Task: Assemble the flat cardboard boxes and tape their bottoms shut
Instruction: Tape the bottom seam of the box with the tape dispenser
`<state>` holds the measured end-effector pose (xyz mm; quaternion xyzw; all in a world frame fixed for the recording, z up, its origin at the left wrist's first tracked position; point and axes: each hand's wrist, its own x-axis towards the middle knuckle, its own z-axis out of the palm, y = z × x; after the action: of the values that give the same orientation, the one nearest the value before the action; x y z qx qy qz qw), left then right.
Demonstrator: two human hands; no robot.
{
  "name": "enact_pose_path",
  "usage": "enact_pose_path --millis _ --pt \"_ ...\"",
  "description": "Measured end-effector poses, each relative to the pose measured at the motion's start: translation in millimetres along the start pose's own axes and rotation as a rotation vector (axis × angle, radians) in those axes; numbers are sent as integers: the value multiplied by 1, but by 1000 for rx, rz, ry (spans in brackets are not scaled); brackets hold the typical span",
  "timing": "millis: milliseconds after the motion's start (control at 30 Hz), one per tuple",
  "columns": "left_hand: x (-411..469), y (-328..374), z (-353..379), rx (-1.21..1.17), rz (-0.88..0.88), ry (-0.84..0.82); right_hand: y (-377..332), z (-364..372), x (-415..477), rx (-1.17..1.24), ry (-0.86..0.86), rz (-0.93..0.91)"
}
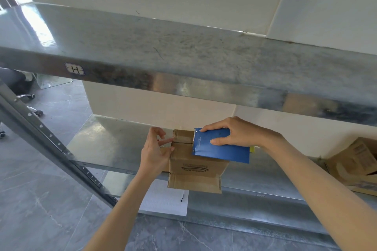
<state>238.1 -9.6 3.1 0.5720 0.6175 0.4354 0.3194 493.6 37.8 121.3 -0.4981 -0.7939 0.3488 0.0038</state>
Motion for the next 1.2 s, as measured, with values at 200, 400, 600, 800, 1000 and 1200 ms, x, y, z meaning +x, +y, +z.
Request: enact_pose_path --millis 200,400,600,800,1000,1200 --pt "-2 1 1 22 -9 -10 4 -3 10 16 -37 50" --pt "4 11 -8 -66 -74 8 9 -4 16 11 -51 56" --pt "18 8 -12 -9 -170 -3 12 -3 15 29 -54 48" --pt "23 -1 -8 -16 -237 -19 11 -4 14 33 -67 49" --pt "21 -13 3 18 -256 -31 13 -4 15 37 -71 58" --pt "14 -22 21 7 -264 -18 15 -3 17 34 -59 67"
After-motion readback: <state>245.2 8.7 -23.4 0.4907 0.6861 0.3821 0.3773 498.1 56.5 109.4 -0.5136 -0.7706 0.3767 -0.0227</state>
